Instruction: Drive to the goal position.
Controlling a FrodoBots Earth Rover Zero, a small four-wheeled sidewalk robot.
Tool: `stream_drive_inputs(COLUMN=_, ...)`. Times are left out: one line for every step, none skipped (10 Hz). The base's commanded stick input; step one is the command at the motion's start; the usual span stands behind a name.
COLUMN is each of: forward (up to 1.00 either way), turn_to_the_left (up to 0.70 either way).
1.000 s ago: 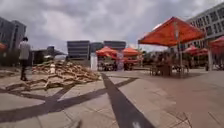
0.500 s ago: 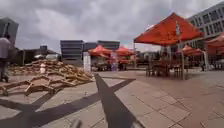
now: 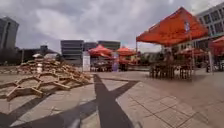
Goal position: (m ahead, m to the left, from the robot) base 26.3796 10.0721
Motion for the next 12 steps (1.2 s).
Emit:
stream_drive_inputs(forward=0.85, turn_to_the_left=-0.02)
stream_drive_inputs(forward=0.85, turn_to_the_left=-0.02)
stream_drive_inputs(forward=0.85, turn_to_the_left=-0.02)
stream_drive_inputs(forward=0.85, turn_to_the_left=-0.02)
stream_drive_inputs(forward=0.85, turn_to_the_left=0.01)
stream_drive_inputs(forward=0.85, turn_to_the_left=0.01)
stream_drive_inputs(forward=0.85, turn_to_the_left=0.04)
stream_drive_inputs(forward=0.85, turn_to_the_left=0.12)
stream_drive_inputs(forward=0.85, turn_to_the_left=0.27)
stream_drive_inputs(forward=0.85, turn_to_the_left=0.15)
stream_drive_inputs(forward=0.85, turn_to_the_left=0.03)
stream_drive_inputs(forward=0.85, turn_to_the_left=0.00)
